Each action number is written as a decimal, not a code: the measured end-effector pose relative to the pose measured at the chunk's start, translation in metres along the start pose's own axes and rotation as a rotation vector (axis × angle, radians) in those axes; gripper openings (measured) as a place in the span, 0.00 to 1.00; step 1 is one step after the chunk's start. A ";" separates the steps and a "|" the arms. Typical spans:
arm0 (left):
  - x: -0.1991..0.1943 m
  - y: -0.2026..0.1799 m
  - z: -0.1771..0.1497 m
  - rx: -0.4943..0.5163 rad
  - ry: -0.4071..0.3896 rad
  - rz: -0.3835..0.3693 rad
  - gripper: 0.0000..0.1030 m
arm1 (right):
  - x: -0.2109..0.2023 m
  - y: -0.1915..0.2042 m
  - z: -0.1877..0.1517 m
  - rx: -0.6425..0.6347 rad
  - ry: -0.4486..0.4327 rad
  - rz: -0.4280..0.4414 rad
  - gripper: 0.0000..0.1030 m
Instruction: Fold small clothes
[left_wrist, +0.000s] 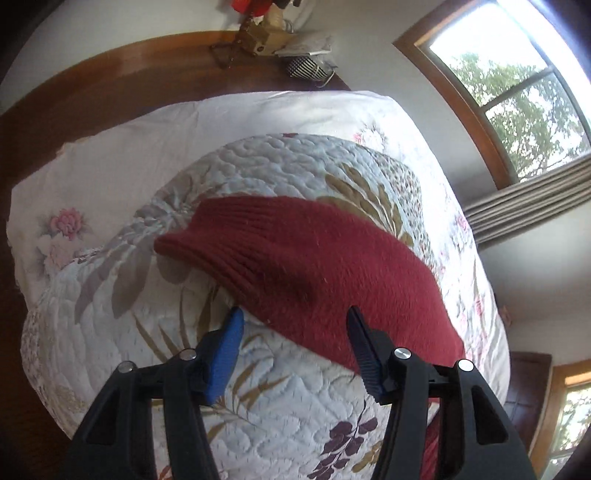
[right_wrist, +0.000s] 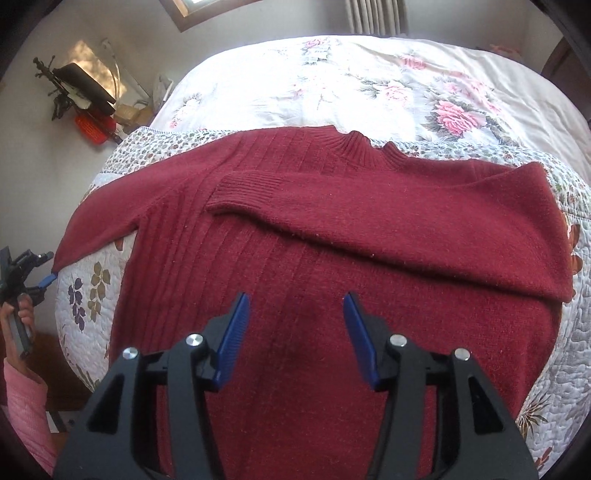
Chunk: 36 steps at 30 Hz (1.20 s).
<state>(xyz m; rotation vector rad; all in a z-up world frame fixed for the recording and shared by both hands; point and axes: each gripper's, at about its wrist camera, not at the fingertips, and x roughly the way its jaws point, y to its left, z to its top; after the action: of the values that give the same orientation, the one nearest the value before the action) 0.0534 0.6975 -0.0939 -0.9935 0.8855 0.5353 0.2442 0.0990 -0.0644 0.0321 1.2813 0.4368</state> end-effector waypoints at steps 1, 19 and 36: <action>0.001 0.002 0.004 -0.008 -0.003 -0.003 0.56 | 0.000 0.000 -0.001 0.000 0.001 -0.007 0.51; -0.029 -0.056 0.003 0.125 -0.221 -0.045 0.07 | -0.007 -0.027 -0.010 0.055 -0.002 -0.034 0.54; 0.047 -0.282 -0.145 0.619 -0.027 -0.193 0.07 | -0.030 -0.095 -0.033 0.129 -0.032 -0.070 0.56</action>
<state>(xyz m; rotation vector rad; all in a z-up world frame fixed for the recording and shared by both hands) 0.2316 0.4378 -0.0325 -0.4943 0.8456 0.0912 0.2349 -0.0049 -0.0720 0.1023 1.2737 0.2918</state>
